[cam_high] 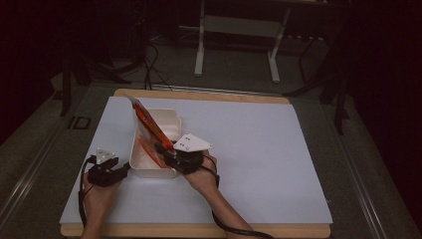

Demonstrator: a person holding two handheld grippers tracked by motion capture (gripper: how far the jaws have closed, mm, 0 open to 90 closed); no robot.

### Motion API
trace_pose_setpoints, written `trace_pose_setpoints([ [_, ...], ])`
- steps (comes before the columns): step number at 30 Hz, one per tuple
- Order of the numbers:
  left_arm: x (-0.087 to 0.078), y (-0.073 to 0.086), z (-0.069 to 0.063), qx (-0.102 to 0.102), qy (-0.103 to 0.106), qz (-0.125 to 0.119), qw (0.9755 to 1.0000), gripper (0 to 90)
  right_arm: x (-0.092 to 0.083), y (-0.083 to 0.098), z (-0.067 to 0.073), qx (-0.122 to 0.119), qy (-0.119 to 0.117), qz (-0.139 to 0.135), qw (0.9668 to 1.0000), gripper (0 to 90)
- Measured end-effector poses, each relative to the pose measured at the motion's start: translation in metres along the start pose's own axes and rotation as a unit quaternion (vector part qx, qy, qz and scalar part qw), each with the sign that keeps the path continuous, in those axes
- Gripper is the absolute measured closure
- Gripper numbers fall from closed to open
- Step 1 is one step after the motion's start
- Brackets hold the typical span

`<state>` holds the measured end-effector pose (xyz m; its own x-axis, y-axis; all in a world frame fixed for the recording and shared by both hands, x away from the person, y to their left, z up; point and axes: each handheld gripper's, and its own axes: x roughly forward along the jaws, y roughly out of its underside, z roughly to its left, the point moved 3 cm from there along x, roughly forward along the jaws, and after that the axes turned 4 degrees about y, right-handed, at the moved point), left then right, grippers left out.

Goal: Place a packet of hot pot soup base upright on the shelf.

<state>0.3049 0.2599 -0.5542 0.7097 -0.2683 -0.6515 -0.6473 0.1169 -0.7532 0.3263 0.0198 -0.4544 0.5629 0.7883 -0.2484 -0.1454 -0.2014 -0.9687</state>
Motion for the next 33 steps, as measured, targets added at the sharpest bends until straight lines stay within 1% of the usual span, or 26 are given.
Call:
trace_pose_setpoints([
  [4, 0.000, 0.000, 0.000, 0.001, 0.000, 0.001, 1.0000, 48.3, 0.001, 0.001, 0.001, -0.006, -0.001, 0.009, 0.9999, 70.3],
  [7, 0.000, 0.000, 0.000, 0.001, 0.000, 0.000, 1.0000, 48.3, 0.002, 0.001, 0.002, -0.009, -0.002, 0.011, 0.9999, 70.3],
  [9, 0.000, 0.000, 0.000, 0.001, 0.000, 0.001, 1.0000, 48.3, 0.002, -0.001, 0.003, -0.012, -0.004, 0.021, 0.9997, 70.3],
  [10, 0.000, 0.000, 0.000, 0.001, 0.000, 0.001, 1.0000, 48.3, 0.002, -0.001, 0.003, -0.012, -0.004, 0.021, 0.9997, 70.3],
  [11, 0.000, 0.000, 0.000, 0.001, -0.001, 0.001, 1.0000, 48.3, 0.003, -0.001, 0.005, -0.021, -0.004, 0.026, 0.9994, 70.4],
  [14, 0.001, 0.000, 0.000, 0.001, 0.000, 0.001, 1.0000, 48.2, 0.006, -0.001, 0.009, -0.036, -0.006, 0.038, 0.9986, 70.4],
  [16, 0.000, 0.000, 0.000, 0.001, 0.000, 0.001, 1.0000, 48.2, 0.008, -0.001, 0.012, -0.042, -0.009, 0.044, 0.9981, 70.4],
  [17, 0.000, 0.000, 0.000, 0.001, 0.000, 0.000, 1.0000, 48.2, 0.009, -0.001, 0.014, -0.044, -0.007, 0.042, 0.9981, 70.4],
  [19, 0.000, 0.000, 0.000, 0.000, 0.001, -0.001, 1.0000, 48.2, 0.009, -0.002, 0.015, -0.045, -0.004, 0.042, 0.9981, 70.4],
  [21, -0.001, 0.000, 0.000, -0.001, 0.000, -0.003, 1.0000, 48.2, 0.009, -0.003, 0.015, -0.048, -0.001, 0.050, 0.9976, 70.4],
  [24, -0.002, -0.001, 0.000, 0.000, 0.000, -0.007, 1.0000, 48.4, 0.008, -0.005, 0.013, -0.039, -0.001, 0.061, 0.9974, 70.4],
  [25, -0.003, -0.002, -0.001, -0.003, 0.004, -0.015, 0.9999, 48.5, 0.008, -0.005, 0.012, -0.034, 0.000, 0.063, 0.9974, 70.4],
  [27, -0.005, -0.003, -0.002, -0.003, 0.013, -0.024, 0.9996, 50.9, 0.008, -0.006, 0.010, -0.029, -0.001, 0.067, 0.9973, 70.4],
  [28, -0.005, -0.003, -0.002, -0.003, 0.013, -0.024, 0.9996, 52.8, 0.008, -0.007, 0.009, -0.027, 0.000, 0.069, 0.9973, 70.4],
  [29, -0.007, -0.005, -0.003, -0.006, 0.025, -0.035, 0.9991, 54.9, 0.007, -0.008, 0.009, -0.026, 0.002, 0.071, 0.9972, 70.4],
  [33, -0.012, -0.009, -0.007, -0.005, 0.047, -0.057, 0.9973, 62.6, 0.007, -0.009, 0.008, -0.022, 0.003, 0.074, 0.9970, 70.4],
])
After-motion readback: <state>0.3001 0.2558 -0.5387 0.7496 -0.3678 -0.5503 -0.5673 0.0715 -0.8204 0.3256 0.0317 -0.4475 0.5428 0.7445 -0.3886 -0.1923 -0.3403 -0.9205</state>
